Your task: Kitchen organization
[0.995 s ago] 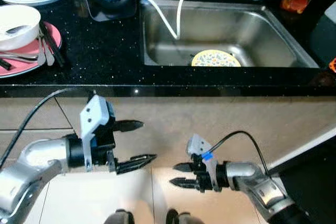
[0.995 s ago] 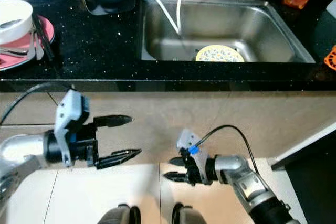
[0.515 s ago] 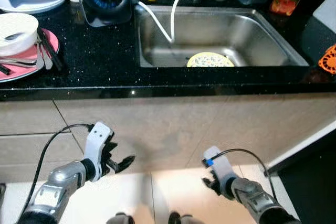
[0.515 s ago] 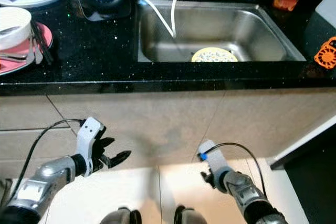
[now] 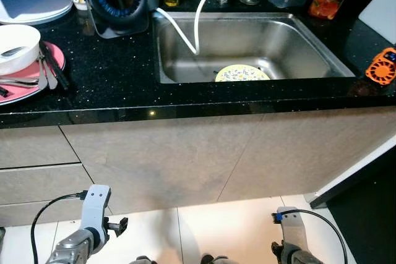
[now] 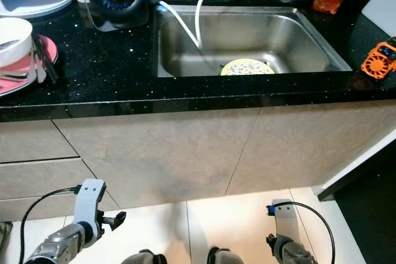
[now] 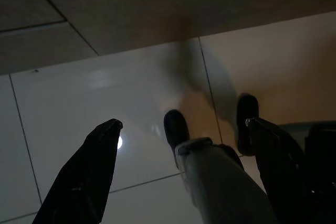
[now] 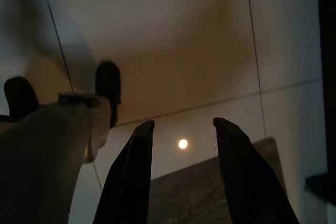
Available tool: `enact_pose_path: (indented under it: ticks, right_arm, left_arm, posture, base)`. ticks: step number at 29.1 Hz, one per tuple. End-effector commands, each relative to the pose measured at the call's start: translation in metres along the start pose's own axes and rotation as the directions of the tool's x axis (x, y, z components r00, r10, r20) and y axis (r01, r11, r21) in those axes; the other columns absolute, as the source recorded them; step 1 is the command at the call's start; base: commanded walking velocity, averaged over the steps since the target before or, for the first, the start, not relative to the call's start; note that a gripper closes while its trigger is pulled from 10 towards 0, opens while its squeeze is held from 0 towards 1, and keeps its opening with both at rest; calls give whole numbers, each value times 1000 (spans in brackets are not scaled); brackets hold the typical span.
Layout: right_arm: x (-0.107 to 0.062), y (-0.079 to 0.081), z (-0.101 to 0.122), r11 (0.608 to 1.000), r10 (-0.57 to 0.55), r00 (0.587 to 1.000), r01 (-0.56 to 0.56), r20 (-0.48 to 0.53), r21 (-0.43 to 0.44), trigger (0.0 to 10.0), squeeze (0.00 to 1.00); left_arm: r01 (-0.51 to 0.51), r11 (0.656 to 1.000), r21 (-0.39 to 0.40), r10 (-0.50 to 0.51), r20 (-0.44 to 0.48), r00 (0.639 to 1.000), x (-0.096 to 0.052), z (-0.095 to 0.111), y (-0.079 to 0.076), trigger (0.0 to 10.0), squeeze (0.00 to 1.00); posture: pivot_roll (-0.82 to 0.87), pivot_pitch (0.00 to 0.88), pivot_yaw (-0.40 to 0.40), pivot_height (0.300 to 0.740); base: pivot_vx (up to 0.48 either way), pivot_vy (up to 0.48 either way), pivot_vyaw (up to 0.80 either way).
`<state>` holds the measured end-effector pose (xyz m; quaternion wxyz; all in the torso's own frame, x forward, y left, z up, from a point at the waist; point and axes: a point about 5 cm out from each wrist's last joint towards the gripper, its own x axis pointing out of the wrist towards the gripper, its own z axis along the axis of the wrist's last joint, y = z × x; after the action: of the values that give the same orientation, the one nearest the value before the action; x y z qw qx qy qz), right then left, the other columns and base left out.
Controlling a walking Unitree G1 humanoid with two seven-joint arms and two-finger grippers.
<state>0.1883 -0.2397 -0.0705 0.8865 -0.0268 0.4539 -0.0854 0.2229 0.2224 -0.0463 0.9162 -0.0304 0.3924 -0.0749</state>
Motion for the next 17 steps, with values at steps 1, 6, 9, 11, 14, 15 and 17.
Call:
enact_pose_path:
  ticks: [1,6,9,11,14,15,17]
  right_arm:
    - [-3,-4,-19,997,-40,998,43,-57,56,10000,0]
    - [-5,-2,-32,996,-57,994,63,-92,64,10000,0]
    - [-5,0,-35,995,-63,993,70,-101,66,10000,0]
    - [-5,0,-32,998,-59,993,61,-102,18,10000,0]
    - [-2,-2,-19,998,-67,995,66,-75,-19,10000,0]
    - [-2,-2,-19,998,-67,995,66,-75,-19,10000,0]
    - [0,-1,-11,997,-65,996,62,-66,-38,10000,0]
  left_arm:
    - [-17,1000,5,17,-53,998,2,-15,-7,10000,0]
    - [-28,999,21,30,-100,995,4,-28,-14,10000,0]
    - [-27,999,36,32,-134,990,5,-35,-19,10000,0]
    - [-41,998,40,46,-157,986,5,-37,-19,10000,0]
    - [-59,996,59,68,-158,985,7,-31,-18,10000,0]
    - [-59,996,59,68,-158,985,7,-31,-18,10000,0]
    - [-82,993,81,95,-162,982,7,-28,-14,10000,0]
  posture:
    - [30,103,-12,740]
    - [10,78,-4,740]
    - [-5,35,0,740]
    - [-13,9,-1,740]
    - [-3,16,3,740]
    - [-3,16,3,740]
    - [-16,10,-4,740]
  base:
    - [0,0,0]
    - [0,0,0]
    - [0,0,0]
    - [0,0,0]
    - [0,0,0]
    - [0,0,0]
    - [0,0,0]
